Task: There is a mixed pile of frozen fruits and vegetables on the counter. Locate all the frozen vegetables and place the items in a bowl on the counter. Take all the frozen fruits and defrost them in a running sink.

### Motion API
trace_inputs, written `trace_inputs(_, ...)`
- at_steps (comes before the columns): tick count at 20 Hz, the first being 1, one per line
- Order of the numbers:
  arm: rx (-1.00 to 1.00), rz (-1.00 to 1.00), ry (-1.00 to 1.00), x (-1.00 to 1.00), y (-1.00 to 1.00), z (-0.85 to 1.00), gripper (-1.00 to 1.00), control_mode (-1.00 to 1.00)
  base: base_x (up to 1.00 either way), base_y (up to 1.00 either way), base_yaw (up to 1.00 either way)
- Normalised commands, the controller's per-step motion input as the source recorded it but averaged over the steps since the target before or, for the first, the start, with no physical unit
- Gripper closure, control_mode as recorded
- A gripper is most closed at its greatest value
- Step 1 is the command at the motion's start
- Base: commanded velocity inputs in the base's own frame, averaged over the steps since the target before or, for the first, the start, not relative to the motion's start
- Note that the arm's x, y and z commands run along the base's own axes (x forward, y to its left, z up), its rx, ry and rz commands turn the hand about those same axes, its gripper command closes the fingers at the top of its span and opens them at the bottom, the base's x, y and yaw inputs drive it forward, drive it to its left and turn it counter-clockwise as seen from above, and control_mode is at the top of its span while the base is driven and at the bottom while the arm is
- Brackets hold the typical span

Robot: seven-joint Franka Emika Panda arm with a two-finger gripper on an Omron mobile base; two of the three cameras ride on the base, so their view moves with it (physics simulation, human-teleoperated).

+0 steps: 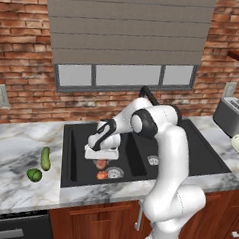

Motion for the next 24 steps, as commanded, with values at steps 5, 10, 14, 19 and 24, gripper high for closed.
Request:
trace_inputs(5, 0.00, 0.00, 0.01, 0.20, 0.00, -0.29, 1.00, -1.00, 0.00, 0.00, 0.00)
trace_inputs(10, 0.00, 0.00, 0.01, 0.13, 0.01, -0.24, 1.00, -1.00, 0.00, 0.00, 0.00)
trace_inputs(14, 0.00, 0.00, 0.03, 0.16, 0.05, -0.23, 1.00, -1.00, 0.00, 0.00, 0.00)
trace_inputs(19, 0.00, 0.00, 0.02, 0.21, 0.10, -0.17, -1.00, -1.00, 0.00, 0.00, 0.00)
trace_inputs(24, 0.01, 0.00, 0.00, 0.07, 0.00, -0.02, -1.00, -1.00, 0.00, 0.00, 0.00)
